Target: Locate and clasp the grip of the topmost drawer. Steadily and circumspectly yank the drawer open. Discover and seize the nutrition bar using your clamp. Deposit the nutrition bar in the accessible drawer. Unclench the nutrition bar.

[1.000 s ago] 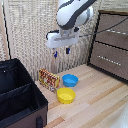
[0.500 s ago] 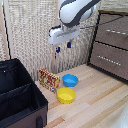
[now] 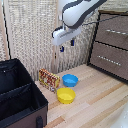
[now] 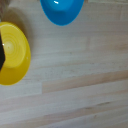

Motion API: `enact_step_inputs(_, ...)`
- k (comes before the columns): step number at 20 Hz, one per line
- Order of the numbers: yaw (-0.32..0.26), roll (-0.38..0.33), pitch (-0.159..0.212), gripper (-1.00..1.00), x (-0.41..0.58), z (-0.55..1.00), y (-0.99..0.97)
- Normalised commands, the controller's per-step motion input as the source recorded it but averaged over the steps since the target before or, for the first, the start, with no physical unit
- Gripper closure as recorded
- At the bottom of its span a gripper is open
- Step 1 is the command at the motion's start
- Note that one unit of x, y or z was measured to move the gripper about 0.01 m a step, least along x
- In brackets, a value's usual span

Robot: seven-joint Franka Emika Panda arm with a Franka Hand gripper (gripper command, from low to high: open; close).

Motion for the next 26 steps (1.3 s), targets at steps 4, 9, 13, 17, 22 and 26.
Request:
enact_step_inputs(4,0.158,-0.293,0.006,-1.0,0.0,0.01,-0.15)
enact_step_inputs(9,0.147,-0.344,0.0,-1.0,0.0,0.0,-0.11)
enact_step_inputs(13,0.141,-0.351,-0.007,-1.0,0.006,0.0,-0.11)
enact_step_inputs(17,0.105,-0.367,-0.002,-1.0,0.157,0.0,-0.06)
enact_step_inputs(22,0.045,-0.375,0.004,-1.0,0.372,0.03,-0.01)
enact_step_inputs(26,-0.006,-0.364,0.031,-1.0,0.514,0.17,0.01)
